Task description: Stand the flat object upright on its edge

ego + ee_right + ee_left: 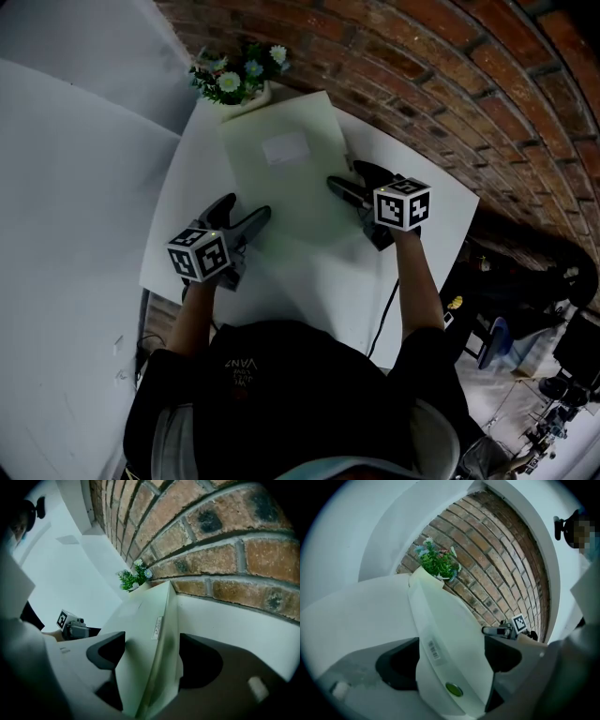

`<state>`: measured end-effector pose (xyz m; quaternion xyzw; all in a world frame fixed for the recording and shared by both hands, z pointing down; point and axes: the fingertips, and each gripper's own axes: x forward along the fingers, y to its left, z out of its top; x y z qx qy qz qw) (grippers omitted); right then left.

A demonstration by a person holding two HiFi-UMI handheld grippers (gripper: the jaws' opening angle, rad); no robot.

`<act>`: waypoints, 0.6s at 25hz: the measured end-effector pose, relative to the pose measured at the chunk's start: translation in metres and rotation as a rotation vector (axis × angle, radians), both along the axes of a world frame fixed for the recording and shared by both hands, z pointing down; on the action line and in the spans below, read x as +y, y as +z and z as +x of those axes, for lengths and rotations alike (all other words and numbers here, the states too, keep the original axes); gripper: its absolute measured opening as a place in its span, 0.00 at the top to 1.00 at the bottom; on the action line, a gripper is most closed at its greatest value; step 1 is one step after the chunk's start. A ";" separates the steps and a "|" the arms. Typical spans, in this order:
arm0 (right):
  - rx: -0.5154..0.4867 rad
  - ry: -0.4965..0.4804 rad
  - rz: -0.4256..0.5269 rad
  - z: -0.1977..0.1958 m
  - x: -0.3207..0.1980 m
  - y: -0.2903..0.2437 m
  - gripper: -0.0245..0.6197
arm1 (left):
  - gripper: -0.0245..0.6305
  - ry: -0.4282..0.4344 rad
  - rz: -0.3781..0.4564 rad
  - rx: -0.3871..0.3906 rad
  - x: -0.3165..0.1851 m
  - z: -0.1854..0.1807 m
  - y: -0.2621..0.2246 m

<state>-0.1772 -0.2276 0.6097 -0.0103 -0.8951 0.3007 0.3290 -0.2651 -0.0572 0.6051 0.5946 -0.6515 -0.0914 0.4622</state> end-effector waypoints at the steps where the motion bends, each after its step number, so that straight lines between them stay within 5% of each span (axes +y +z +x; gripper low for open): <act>1: 0.002 -0.003 -0.010 0.000 0.000 0.000 0.41 | 0.30 0.006 -0.001 0.004 -0.001 0.001 0.001; 15: -0.006 -0.010 -0.121 -0.003 0.004 0.005 0.42 | 0.30 0.077 -0.053 0.034 -0.006 0.012 0.015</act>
